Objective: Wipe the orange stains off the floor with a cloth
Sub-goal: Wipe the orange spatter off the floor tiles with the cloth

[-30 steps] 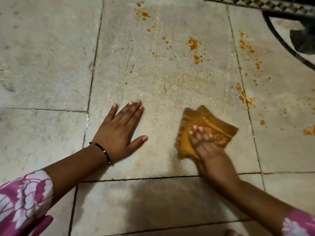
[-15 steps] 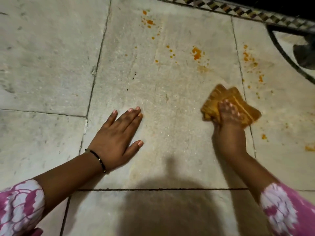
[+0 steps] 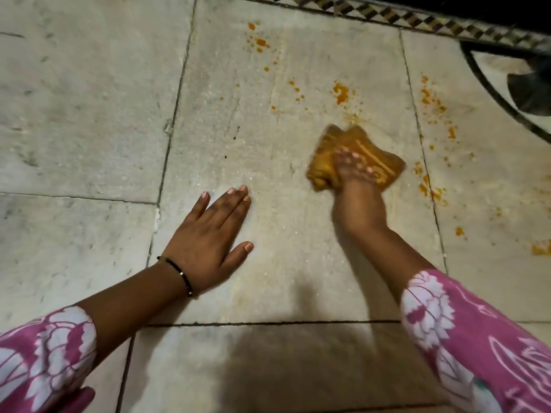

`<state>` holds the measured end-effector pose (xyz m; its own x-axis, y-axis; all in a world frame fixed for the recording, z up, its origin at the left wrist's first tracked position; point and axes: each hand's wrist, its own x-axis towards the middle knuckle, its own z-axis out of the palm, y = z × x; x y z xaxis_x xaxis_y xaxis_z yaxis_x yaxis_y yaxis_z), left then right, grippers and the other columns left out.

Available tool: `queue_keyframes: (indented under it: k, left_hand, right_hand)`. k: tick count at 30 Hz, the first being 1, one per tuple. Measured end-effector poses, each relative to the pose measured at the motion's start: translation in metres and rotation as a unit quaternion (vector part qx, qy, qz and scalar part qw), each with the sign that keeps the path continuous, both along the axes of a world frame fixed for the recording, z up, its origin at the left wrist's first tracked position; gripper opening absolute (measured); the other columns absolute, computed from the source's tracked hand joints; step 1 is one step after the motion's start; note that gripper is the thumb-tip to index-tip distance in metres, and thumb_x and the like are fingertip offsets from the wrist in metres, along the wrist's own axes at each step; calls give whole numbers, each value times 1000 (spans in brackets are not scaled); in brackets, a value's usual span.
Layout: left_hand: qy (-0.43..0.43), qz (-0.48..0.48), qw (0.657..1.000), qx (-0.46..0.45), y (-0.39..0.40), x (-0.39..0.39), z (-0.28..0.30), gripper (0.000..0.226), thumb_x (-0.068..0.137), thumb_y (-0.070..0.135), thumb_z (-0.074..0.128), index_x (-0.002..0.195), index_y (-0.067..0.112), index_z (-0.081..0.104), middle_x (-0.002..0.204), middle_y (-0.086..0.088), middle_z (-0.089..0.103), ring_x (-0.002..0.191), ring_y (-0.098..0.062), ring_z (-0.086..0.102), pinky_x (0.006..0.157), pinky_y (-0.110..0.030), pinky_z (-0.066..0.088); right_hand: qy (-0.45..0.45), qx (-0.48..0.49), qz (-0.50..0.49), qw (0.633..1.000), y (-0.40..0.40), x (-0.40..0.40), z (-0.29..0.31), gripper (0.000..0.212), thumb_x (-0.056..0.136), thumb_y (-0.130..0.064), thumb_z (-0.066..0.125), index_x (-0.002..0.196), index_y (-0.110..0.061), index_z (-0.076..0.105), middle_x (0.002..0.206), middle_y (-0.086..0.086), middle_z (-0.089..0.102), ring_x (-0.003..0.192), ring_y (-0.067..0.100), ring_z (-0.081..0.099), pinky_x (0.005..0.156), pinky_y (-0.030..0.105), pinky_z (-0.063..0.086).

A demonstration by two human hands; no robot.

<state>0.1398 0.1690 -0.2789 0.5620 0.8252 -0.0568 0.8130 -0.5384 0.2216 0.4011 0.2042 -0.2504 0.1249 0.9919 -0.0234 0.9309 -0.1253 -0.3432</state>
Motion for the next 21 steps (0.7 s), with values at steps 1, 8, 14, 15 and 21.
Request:
queue_keyframes:
  k: [1,8,14,15,21]
  left_hand:
    - [-1,0,1000,-1,0,0,-1,69,93,50,27,148,9,26,156,-8,21,143,-19,18,116,-42,9]
    - [-8,11,1000,9,-2,5,1,69,91,48,29,147,7,27,155,-9,24,143,-21,21,115,-44,11]
    - [-1,0,1000,14,-1,4,1,69,92,49,28,148,8,26,155,-9,22,143,-20,20,116,-41,7]
    - [-2,-2,1000,11,-1,3,1,69,92,49,28,148,8,25,155,-9,21,143,-20,19,116,-41,6]
    - [-7,3,1000,9,-2,2,1,68,93,49,28,148,8,26,155,-8,22,143,-18,18,116,-42,8]
  right_hand:
    - [8,5,-36,999,-15,13,-1,60,92,6,39,148,-14,29,156,9,23,144,23,18,119,39,12]
    - [-10,59,-137,989,-130,-46,-21,72,77,9,67,141,-5,39,145,16,41,135,30,33,114,51,20]
    - [48,22,75,996,-41,-48,-12,65,87,6,51,146,-15,33,154,4,28,143,14,15,116,32,-1]
    - [58,18,72,996,-26,-30,-12,64,88,8,50,145,-16,35,154,4,27,143,14,16,117,33,1]
    - [69,41,-113,990,-80,42,-7,62,88,11,49,144,-13,38,152,6,29,141,16,16,120,36,5]
